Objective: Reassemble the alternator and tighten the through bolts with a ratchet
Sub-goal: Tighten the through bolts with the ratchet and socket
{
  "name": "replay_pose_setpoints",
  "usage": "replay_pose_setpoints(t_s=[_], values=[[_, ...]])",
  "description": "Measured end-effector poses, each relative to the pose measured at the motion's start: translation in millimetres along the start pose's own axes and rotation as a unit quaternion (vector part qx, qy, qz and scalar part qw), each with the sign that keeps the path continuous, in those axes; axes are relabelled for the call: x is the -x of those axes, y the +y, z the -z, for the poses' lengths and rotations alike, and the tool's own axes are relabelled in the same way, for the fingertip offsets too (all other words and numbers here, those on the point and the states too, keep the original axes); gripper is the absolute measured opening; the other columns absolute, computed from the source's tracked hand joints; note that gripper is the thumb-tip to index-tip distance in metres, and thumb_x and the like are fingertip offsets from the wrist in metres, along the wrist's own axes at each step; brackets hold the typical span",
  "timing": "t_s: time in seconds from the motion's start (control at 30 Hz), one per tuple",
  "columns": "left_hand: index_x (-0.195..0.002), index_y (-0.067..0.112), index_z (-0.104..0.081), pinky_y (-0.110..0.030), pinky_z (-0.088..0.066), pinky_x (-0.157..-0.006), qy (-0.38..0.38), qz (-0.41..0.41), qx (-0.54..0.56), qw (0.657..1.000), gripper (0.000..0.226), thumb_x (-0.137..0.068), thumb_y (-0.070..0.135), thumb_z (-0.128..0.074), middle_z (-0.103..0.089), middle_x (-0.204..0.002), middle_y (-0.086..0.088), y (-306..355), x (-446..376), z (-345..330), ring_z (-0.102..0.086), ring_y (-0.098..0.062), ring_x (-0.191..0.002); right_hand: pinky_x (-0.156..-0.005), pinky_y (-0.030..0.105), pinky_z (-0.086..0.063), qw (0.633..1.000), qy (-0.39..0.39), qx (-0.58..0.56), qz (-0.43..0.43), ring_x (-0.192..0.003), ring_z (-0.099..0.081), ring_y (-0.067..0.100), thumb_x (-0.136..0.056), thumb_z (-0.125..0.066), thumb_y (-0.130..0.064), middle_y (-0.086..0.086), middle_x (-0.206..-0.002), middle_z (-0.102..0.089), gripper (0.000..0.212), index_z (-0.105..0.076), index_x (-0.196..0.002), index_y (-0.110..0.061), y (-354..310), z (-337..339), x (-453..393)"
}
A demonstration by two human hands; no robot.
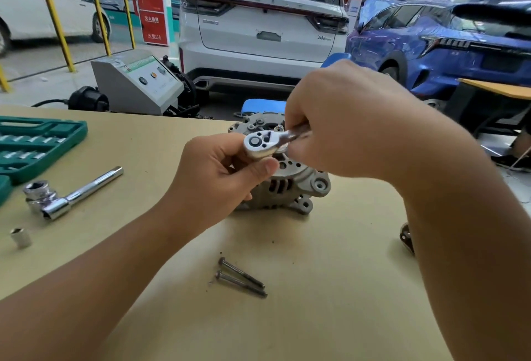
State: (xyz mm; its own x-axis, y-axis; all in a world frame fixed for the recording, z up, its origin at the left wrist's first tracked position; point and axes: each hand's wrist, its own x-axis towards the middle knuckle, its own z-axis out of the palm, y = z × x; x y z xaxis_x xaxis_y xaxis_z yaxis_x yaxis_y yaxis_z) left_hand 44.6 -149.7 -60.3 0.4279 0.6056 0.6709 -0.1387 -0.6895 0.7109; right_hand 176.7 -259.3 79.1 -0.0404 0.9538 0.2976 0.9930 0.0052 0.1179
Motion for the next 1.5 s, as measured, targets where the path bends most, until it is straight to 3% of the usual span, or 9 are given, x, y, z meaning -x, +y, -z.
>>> replay_pose_setpoints(t_s=[0.13, 0.3, 0.43, 0.67, 0.9, 1.1, 1.27, 1.43, 1.5], values=[[-0.099, 0.022, -0.077, -0.026, -0.055, -0.047, 0.009, -0.017, 0.011, 1.0, 0.02, -0.086, 0.037, -0.076, -0.074, -0.077, 0.001, 1.7, 1.3, -2.0, -0.064, -0.013, -0.054, -0.079, 0.063, -0.053, 0.997, -0.072, -0.007, 0.019, -0.061, -0.061, 0.02, -0.072, -0.069, -0.036, -0.003, -0.057, -0.058, 0.021, -0.07, -0.074, -0.015, -11.1, -1.2, 5.1], [-0.097, 0.024, -0.075, -0.027, -0.056, -0.05, -0.023, -0.012, 0.009, 1.0, 0.014, -0.086, 0.031, -0.08, -0.072, -0.075, 0.007, 2.0, -0.5, 3.1, -0.064, -0.014, -0.058, -0.053, 0.028, -0.041, 1.0, 0.017, 0.007, -0.014, -0.064, -0.055, 0.013, -0.084, -0.065, -0.017, -0.006, -0.076, -0.062, 0.013, -0.073, -0.088, -0.027, -1.1, -3.3, -2.7], [-0.099, 0.012, -0.079, -0.028, -0.057, -0.048, -0.001, -0.022, -0.01, 1.0, 0.028, -0.085, 0.036, -0.079, -0.076, -0.078, -0.001, 2.6, 1.2, -1.6, -0.067, -0.017, -0.057, -0.045, 0.021, -0.03, 0.999, -0.048, 0.005, 0.014, -0.049, -0.049, 0.013, -0.079, -0.069, -0.033, -0.006, -0.055, -0.049, 0.027, -0.054, -0.062, -0.018, -5.2, -7.8, 0.7], [-0.099, 0.028, -0.077, -0.028, -0.057, -0.049, -0.002, -0.01, 0.011, 1.0, 0.017, -0.085, 0.037, -0.079, -0.076, -0.081, -0.001, -0.1, 1.3, -1.3, -0.064, -0.015, -0.056, -0.069, 0.034, -0.041, 0.999, 0.025, 0.014, -0.017, -0.069, -0.051, 0.013, -0.082, -0.066, -0.023, -0.006, -0.078, -0.06, 0.009, -0.071, -0.088, -0.028, 1.0, -6.9, -2.6], [-0.094, 0.018, -0.078, -0.031, -0.056, -0.05, 0.011, -0.017, 0.004, 1.0, 0.02, -0.088, 0.036, -0.072, -0.074, -0.075, 0.005, 1.0, 3.5, -2.2, -0.066, -0.016, -0.056, -0.057, 0.023, -0.04, 0.997, -0.076, 0.003, 0.017, -0.053, -0.042, 0.013, -0.088, -0.064, -0.026, -0.001, -0.063, -0.048, 0.02, -0.068, -0.083, -0.008, -8.4, -6.1, -2.7], [-0.1, 0.028, -0.076, -0.028, -0.056, -0.05, -0.002, -0.014, 0.021, 1.0, 0.016, -0.087, 0.037, -0.075, -0.075, -0.08, 0.006, 2.2, 2.8, -0.9, -0.064, -0.015, -0.055, -0.072, 0.041, -0.037, 1.0, 0.024, 0.014, -0.005, -0.062, -0.049, 0.015, -0.08, -0.067, -0.024, -0.005, -0.067, -0.054, 0.011, -0.06, -0.071, -0.022, -5.3, -7.3, 0.1], [-0.098, 0.017, -0.08, -0.04, -0.06, -0.052, 0.005, -0.011, -0.006, 1.0, 0.033, -0.088, 0.048, -0.074, -0.076, -0.08, 0.001, 1.8, 2.8, -4.0, -0.069, -0.02, -0.061, -0.066, 0.036, -0.046, 0.996, -0.09, 0.003, 0.007, -0.057, -0.055, 0.014, -0.077, -0.07, -0.034, -0.005, -0.064, -0.058, 0.021, -0.058, -0.068, -0.019, -7.9, -4.8, -2.8], [-0.101, 0.026, -0.077, -0.028, -0.057, -0.051, -0.008, 0.002, 0.023, 1.0, 0.021, -0.086, 0.04, -0.074, -0.075, -0.082, 0.0, 0.3, 1.3, 0.8, -0.065, -0.017, -0.059, -0.078, 0.042, -0.042, 0.999, 0.036, 0.02, -0.017, -0.071, -0.055, 0.019, -0.08, -0.068, -0.027, -0.005, -0.076, -0.06, 0.004, -0.066, -0.083, -0.025, -3.6, -6.4, -1.2], [-0.103, 0.027, -0.077, -0.032, -0.058, -0.051, -0.005, -0.007, 0.022, 1.0, 0.023, -0.088, 0.044, -0.073, -0.076, -0.084, -0.001, 0.7, 1.2, -0.5, -0.066, -0.021, -0.059, -0.072, 0.036, -0.042, 1.0, -0.005, 0.019, 0.006, -0.06, -0.048, 0.015, -0.08, -0.068, -0.031, -0.006, -0.066, -0.051, 0.015, -0.059, -0.074, -0.021, -7.6, -8.5, -1.1]])
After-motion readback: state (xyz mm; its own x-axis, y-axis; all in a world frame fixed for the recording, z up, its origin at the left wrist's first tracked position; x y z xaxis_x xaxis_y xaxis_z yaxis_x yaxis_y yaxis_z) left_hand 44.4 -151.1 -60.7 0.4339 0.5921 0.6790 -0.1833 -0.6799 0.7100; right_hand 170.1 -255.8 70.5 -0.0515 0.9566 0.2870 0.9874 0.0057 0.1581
